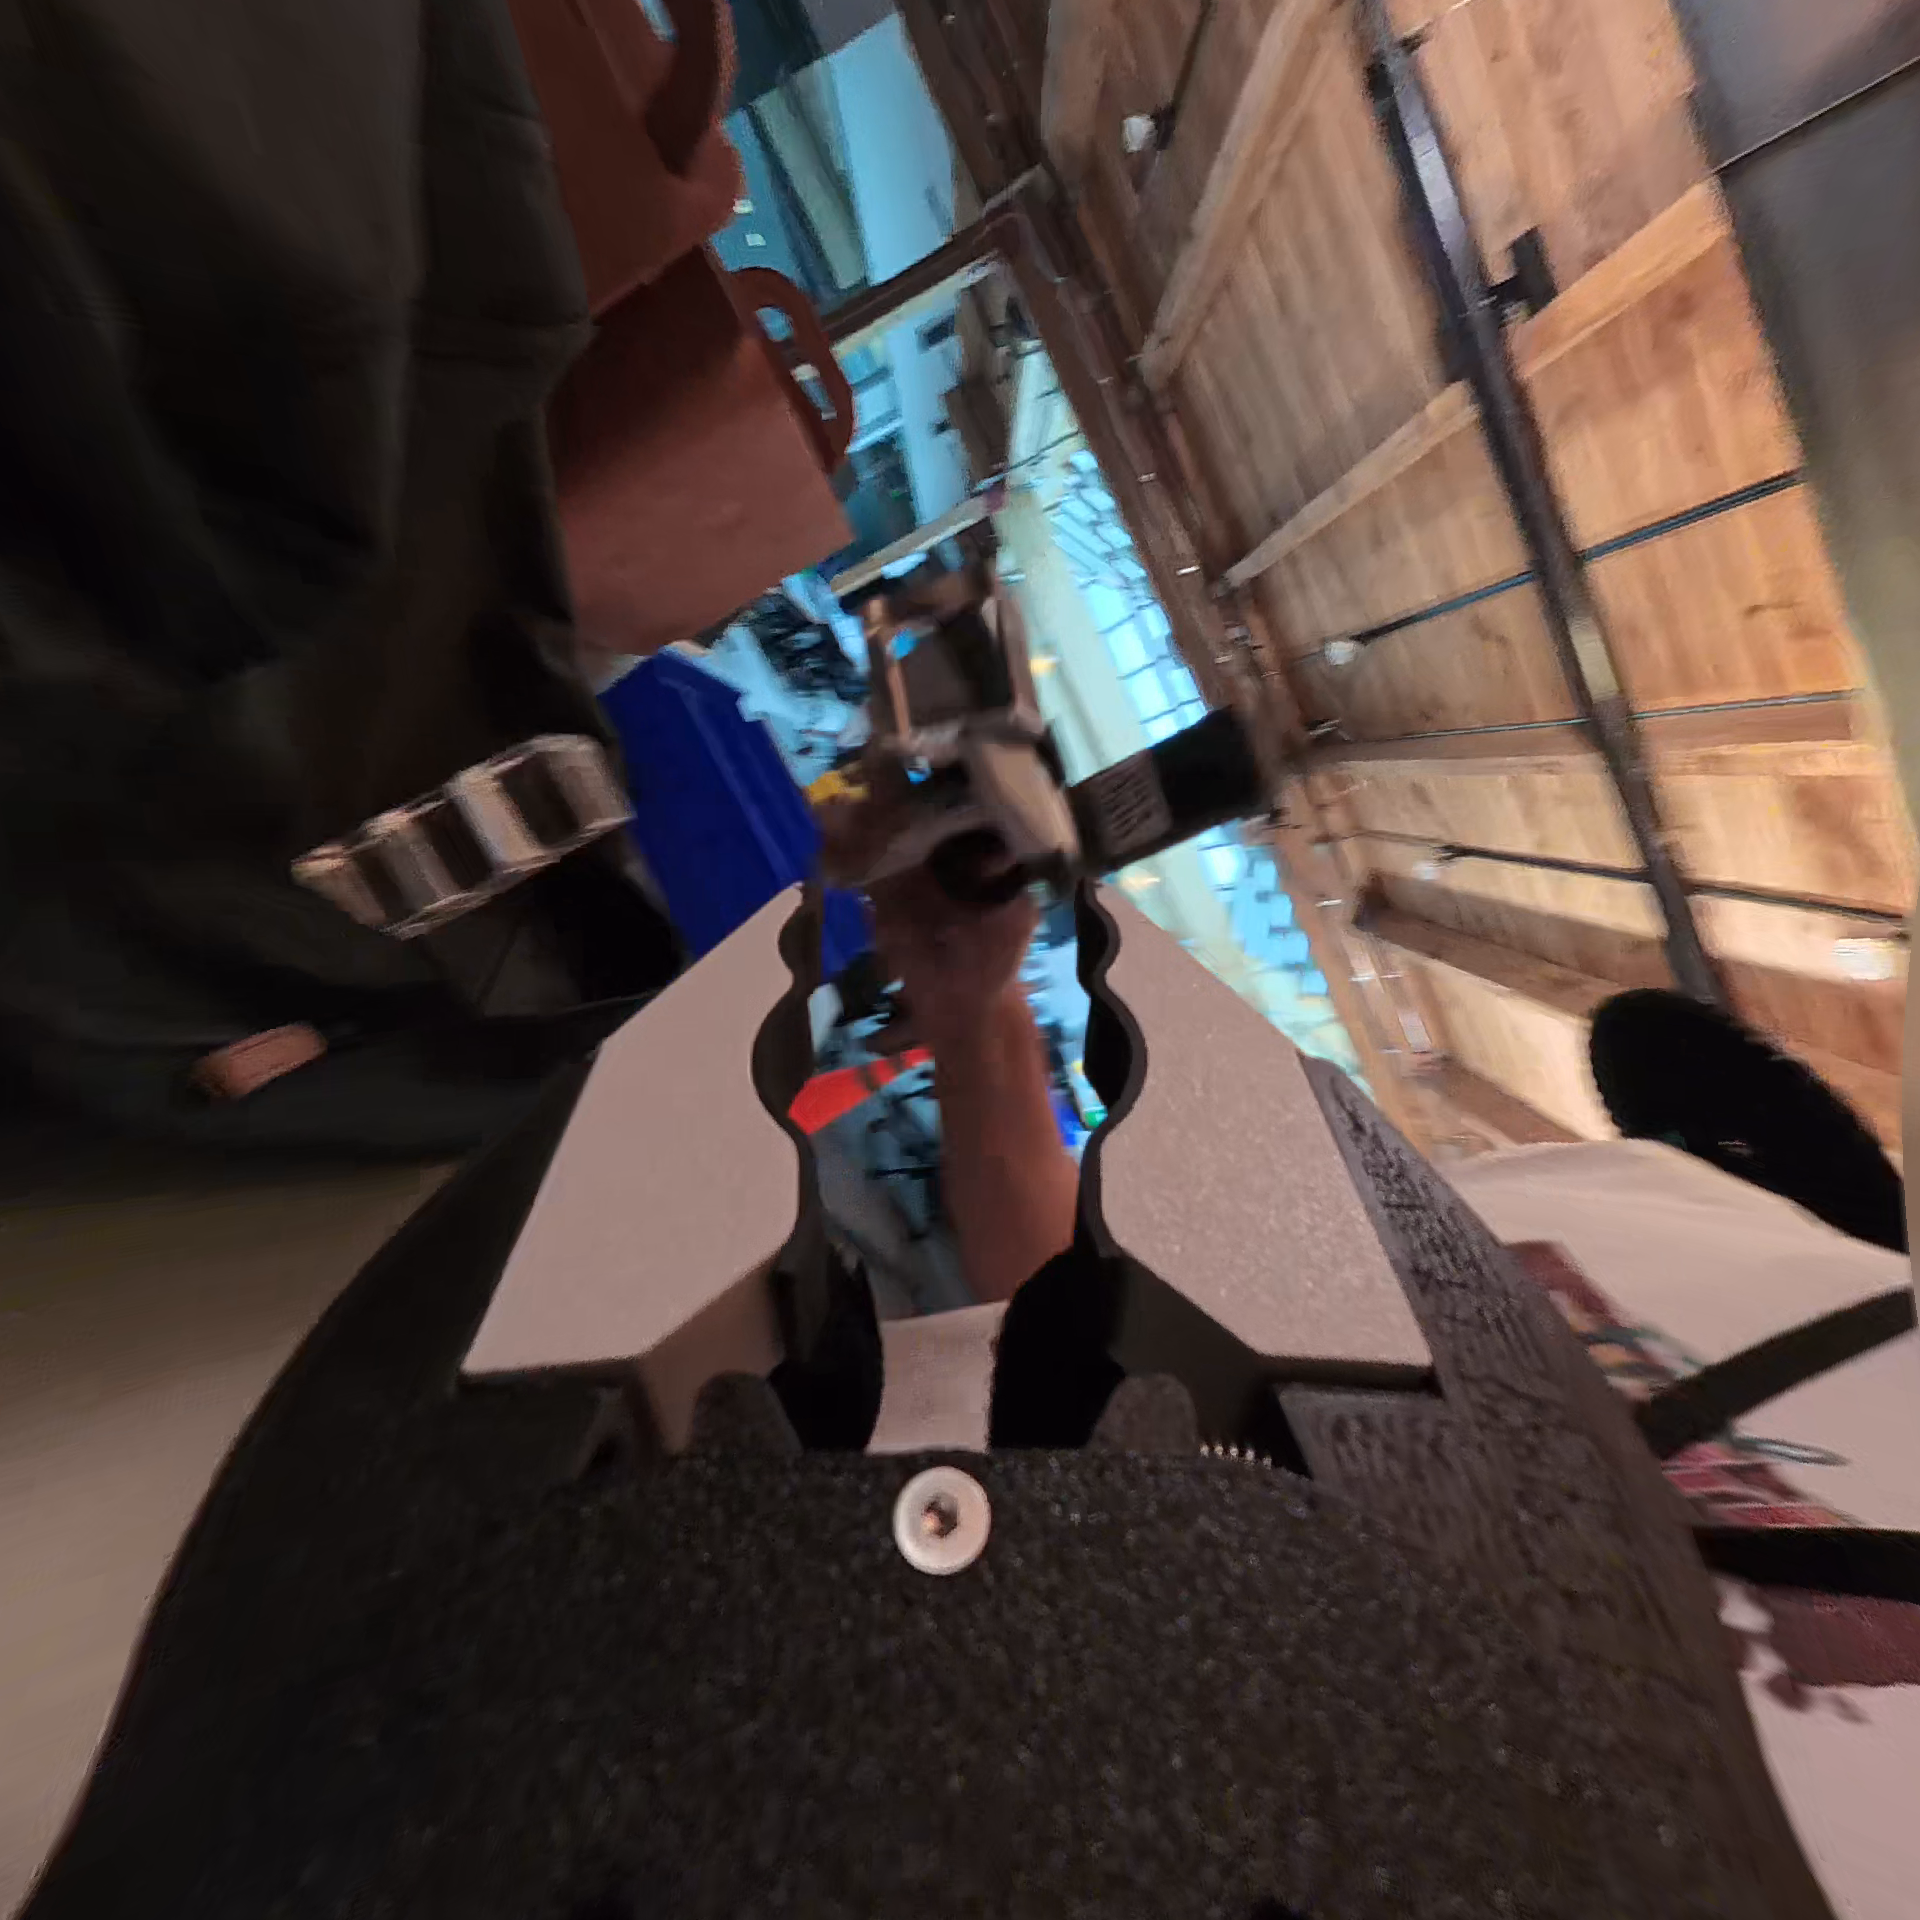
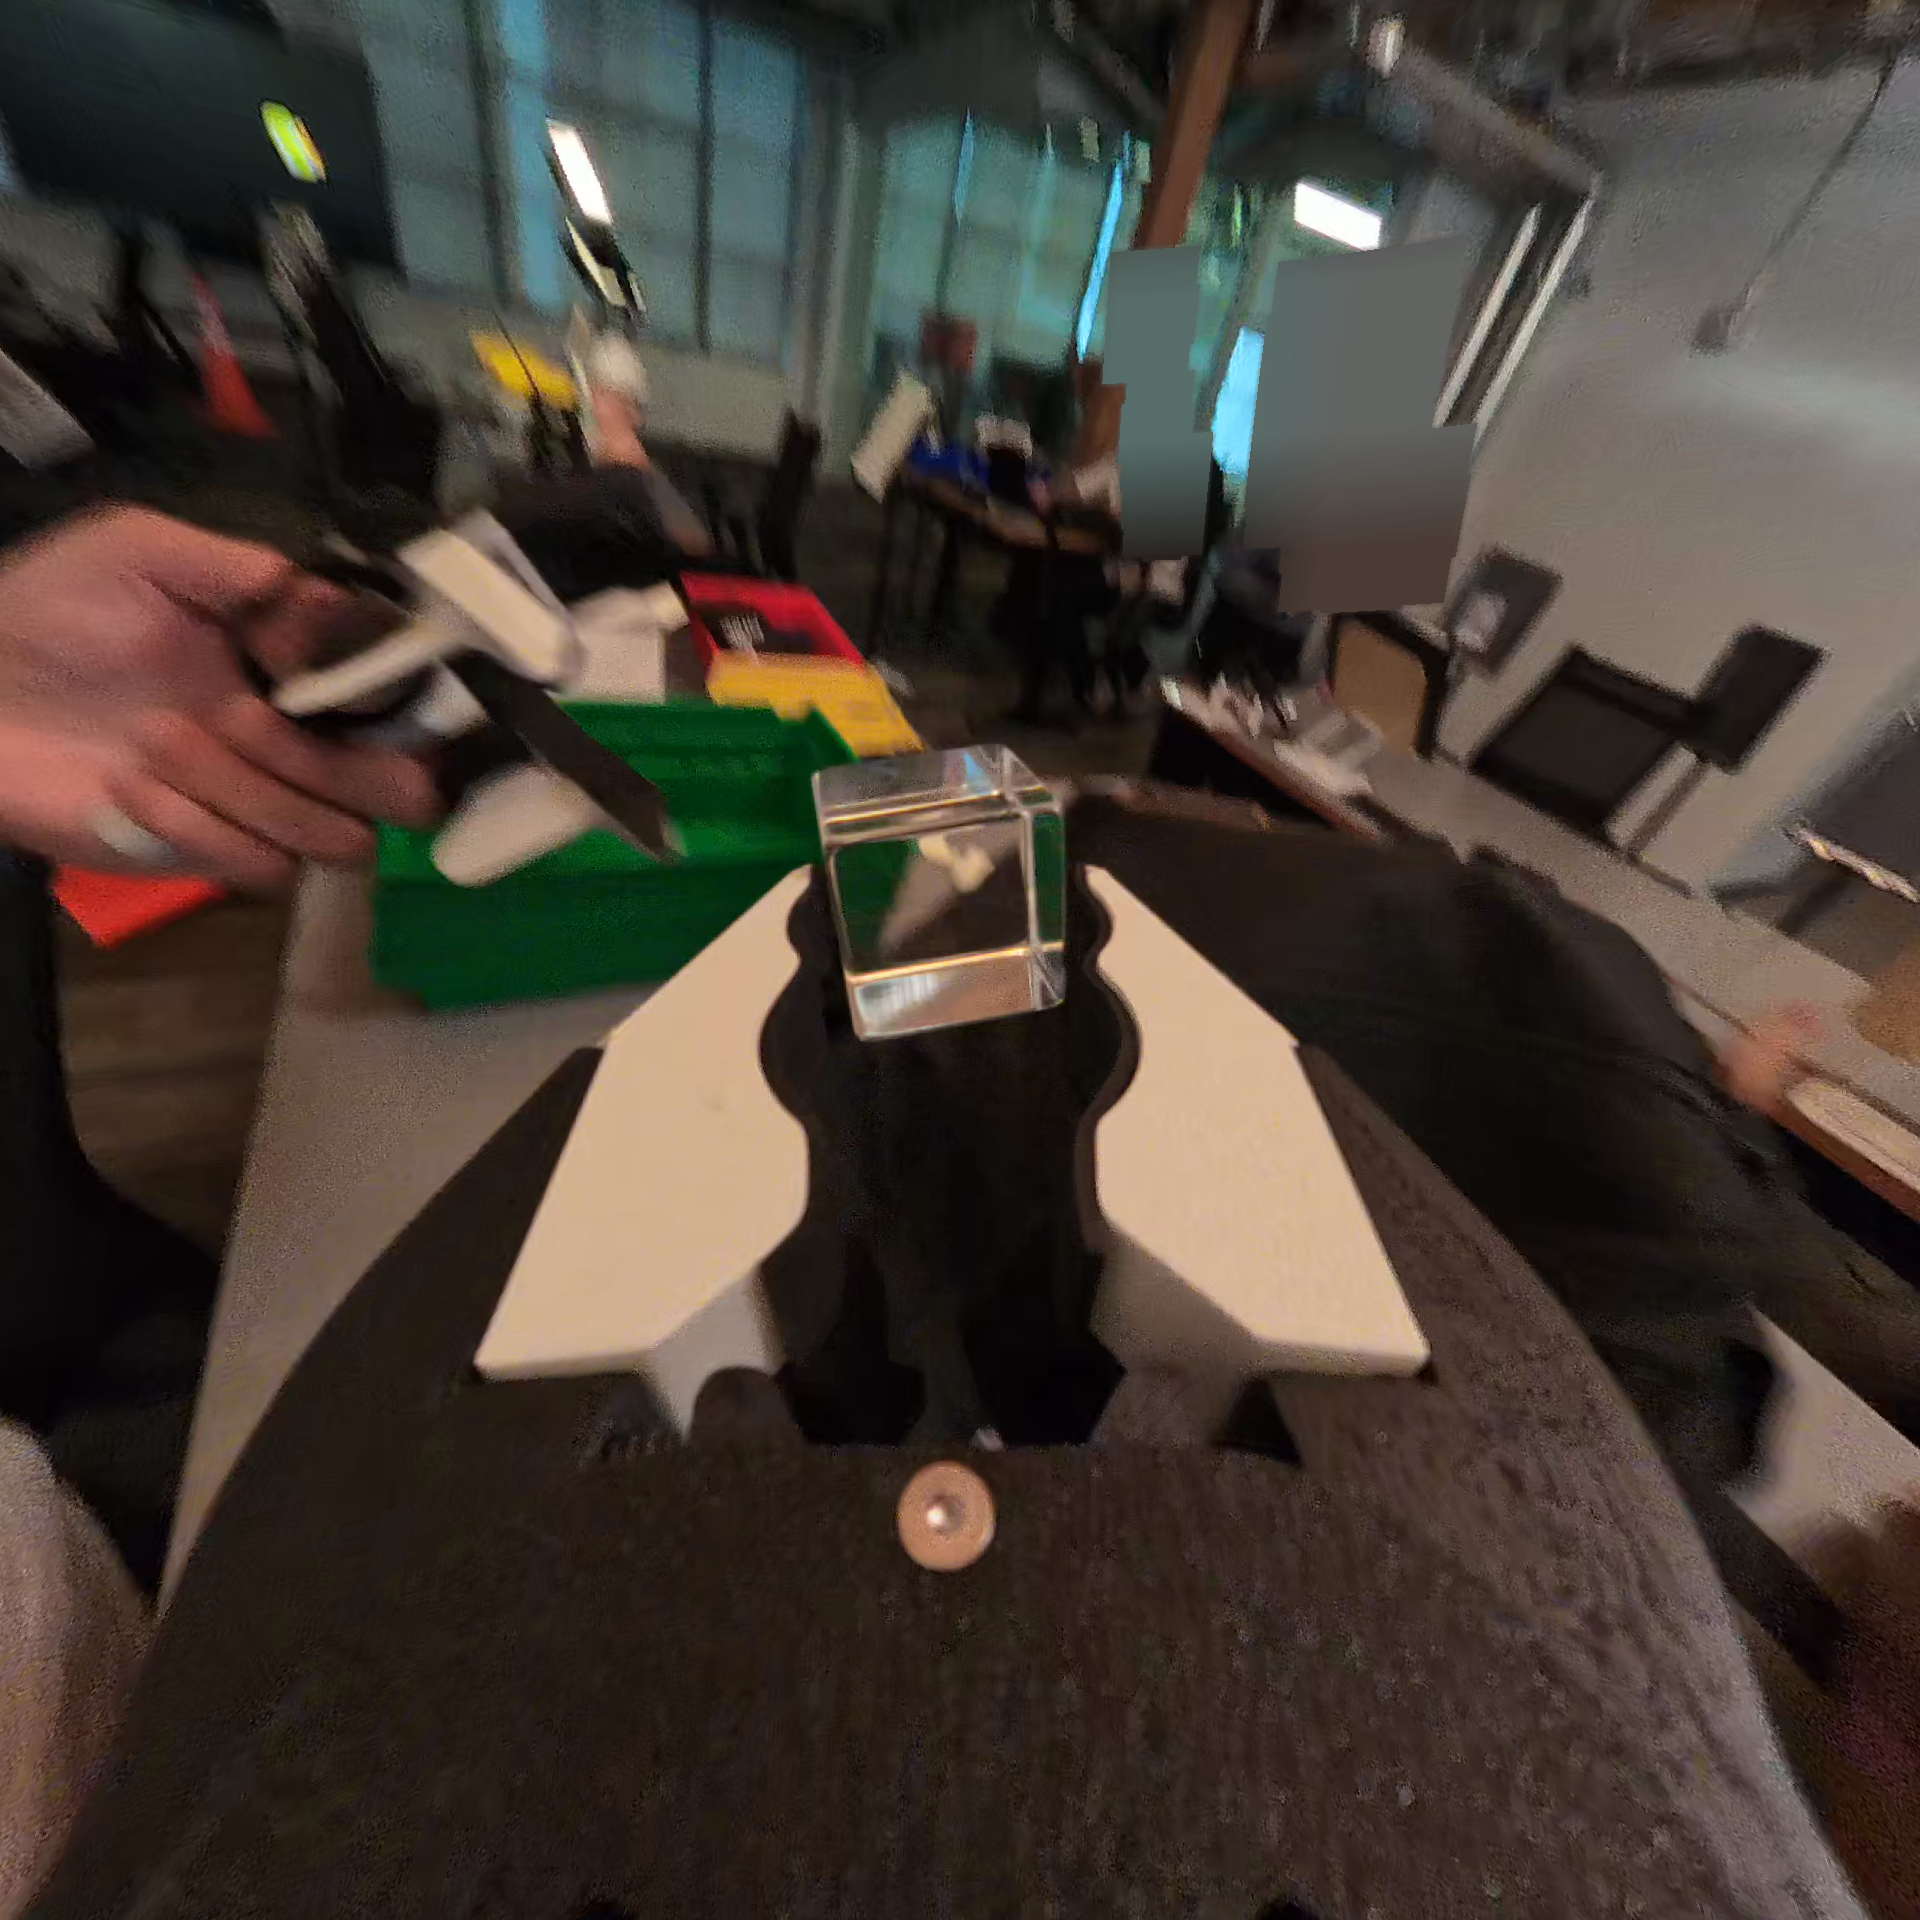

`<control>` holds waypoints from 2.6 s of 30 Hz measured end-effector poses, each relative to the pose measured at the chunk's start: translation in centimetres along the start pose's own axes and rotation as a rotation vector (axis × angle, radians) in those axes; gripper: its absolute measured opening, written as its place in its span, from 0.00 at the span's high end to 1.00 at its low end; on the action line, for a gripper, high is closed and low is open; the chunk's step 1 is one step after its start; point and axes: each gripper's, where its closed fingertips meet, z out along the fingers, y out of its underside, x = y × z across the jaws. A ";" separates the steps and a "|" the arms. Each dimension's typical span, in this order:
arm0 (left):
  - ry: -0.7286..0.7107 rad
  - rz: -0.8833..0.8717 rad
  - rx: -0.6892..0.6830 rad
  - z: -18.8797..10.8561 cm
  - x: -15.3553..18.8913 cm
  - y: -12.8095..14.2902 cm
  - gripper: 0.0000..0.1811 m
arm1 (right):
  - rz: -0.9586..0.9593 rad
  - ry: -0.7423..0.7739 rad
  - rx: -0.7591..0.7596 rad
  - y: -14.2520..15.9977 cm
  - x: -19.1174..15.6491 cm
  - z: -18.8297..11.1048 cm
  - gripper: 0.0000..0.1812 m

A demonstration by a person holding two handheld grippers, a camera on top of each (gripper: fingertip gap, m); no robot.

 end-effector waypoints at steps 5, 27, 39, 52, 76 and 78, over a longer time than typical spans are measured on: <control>-0.377 0.262 -0.038 -5.9 -4.0 1.0 0.73 | -0.076 -0.068 -0.662 5.9 4.3 -4.0 0.75; -0.607 0.422 -0.314 -6.1 -6.4 8.7 0.72 | -0.276 -0.339 -1.350 14.2 4.4 -4.2 0.76; -0.622 0.421 -0.334 -6.3 -6.5 9.3 0.72 | -0.316 -0.340 -1.316 14.8 4.0 -3.7 0.76; -0.626 0.424 -0.361 -6.0 -6.8 9.8 0.72 | -0.344 -0.317 -1.288 14.8 4.0 -3.7 0.76; -0.658 0.439 -0.399 -4.9 -7.6 9.8 0.72 | -0.340 -0.197 -1.154 12.3 5.1 -4.6 0.65; -0.694 0.481 -0.382 -4.9 -7.7 9.1 0.72 | -0.276 -0.148 -1.067 10.8 5.1 -5.1 0.65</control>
